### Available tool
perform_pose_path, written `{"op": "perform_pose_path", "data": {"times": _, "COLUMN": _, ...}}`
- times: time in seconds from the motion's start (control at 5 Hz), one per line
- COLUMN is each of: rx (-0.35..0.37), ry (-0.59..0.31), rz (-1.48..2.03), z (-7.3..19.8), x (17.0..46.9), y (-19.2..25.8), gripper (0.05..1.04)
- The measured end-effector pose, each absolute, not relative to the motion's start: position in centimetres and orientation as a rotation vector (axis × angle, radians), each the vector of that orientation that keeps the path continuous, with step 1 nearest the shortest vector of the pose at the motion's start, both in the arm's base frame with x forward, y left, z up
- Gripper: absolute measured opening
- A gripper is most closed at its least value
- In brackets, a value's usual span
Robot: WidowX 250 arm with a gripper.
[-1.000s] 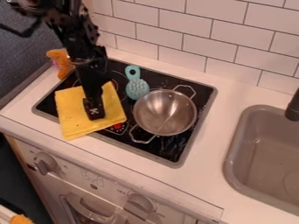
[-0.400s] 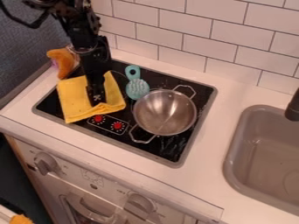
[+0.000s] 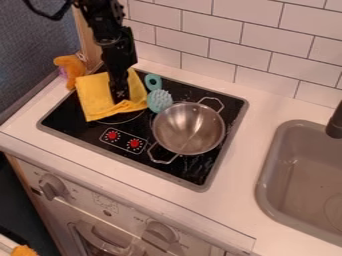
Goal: Move the yellow cloth to the left burner
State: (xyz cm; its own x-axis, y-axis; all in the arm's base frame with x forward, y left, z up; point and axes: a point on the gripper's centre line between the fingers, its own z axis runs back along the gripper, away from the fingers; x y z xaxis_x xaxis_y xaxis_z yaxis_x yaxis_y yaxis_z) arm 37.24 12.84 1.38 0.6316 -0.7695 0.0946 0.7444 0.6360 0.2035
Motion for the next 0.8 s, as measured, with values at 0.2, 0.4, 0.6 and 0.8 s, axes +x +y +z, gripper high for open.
{"op": "perform_pose_path", "data": {"times": 0.2, "rx": 0.154, "ry": -0.191, "rz": -0.871, "z": 1.47, "x": 38.50, "y": 13.12, "gripper": 1.001}}
{"op": "perform_pose_path", "data": {"times": 0.4, "rx": 0.153, "ry": -0.190, "rz": -0.870, "z": 1.50, "x": 38.75, "y": 13.27, "gripper": 1.001}}
{"op": "perform_pose_path", "data": {"times": 0.6, "rx": 0.152, "ry": -0.181, "rz": -0.877, "z": 1.45, "x": 38.63, "y": 13.25, "gripper": 1.001}}
{"op": "perform_pose_path", "data": {"times": 0.8, "rx": 0.139, "ry": -0.178, "rz": -0.889, "z": 1.46, "x": 38.51, "y": 13.01, "gripper": 1.001}}
